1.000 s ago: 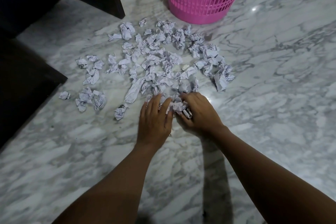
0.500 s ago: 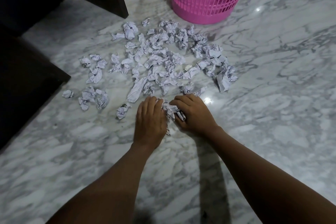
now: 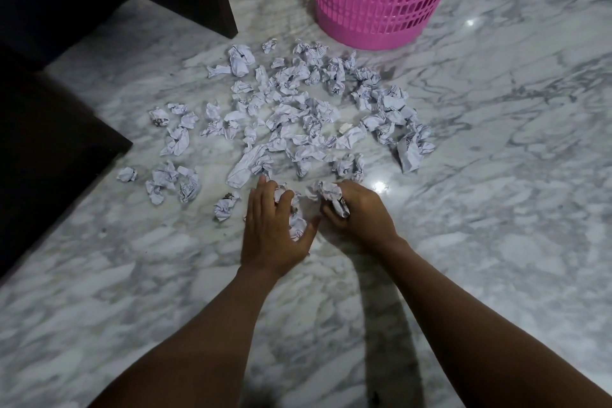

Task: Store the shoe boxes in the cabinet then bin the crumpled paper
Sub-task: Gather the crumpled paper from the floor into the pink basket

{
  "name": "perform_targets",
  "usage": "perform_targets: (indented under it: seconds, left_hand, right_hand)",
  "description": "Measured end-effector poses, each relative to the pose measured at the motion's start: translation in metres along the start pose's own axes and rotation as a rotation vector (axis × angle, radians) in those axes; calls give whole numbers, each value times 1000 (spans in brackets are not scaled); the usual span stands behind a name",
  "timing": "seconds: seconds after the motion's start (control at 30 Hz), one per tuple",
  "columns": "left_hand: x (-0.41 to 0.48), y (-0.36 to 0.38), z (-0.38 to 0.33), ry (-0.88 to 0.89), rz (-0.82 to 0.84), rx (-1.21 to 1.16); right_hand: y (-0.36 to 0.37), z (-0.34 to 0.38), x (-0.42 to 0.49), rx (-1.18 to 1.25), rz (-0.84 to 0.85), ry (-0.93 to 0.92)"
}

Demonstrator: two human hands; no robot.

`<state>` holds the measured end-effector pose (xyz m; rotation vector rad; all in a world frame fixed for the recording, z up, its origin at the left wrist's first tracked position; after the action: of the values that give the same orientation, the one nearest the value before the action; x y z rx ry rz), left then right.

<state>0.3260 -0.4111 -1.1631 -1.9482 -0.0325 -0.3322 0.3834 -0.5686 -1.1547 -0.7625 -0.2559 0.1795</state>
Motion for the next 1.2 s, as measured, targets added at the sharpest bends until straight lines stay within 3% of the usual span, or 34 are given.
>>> perform_targets:
  seconds: [0.17, 0.33, 0.6, 0.77, 0.9, 1.2]
  left_hand:
    - [3, -1, 0, -14, -47, 23]
    - [7, -4, -2, -15, -107, 53]
    - [5, 4, 4, -100, -129, -4]
    - [7, 4, 2, -82, -127, 39]
    - [9, 4, 1, -70, -138, 69]
    - [18, 4, 4, -4, -154, 12]
  right_hand:
    - [-28, 15, 14, 87, -207, 132]
    - [-56, 17, 39, 144, -304, 187]
    - [-16, -22, 35, -171, -63, 235]
    - [-6, -17, 23, -255, -135, 64]
    - [-4, -15, 23, -278, -74, 6]
    - [12, 6, 29, -449, -45, 139]
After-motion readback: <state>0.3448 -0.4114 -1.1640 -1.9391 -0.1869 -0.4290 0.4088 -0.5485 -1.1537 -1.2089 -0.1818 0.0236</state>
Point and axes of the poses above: each hand's wrist, its own x-axis towards the middle knuckle, its own y-axis out of the palm, z = x × y, the point moved 5 cm from there along x, towards the middle knuckle, and after that the axes turned 12 degrees about y, right-handed, at the moved point
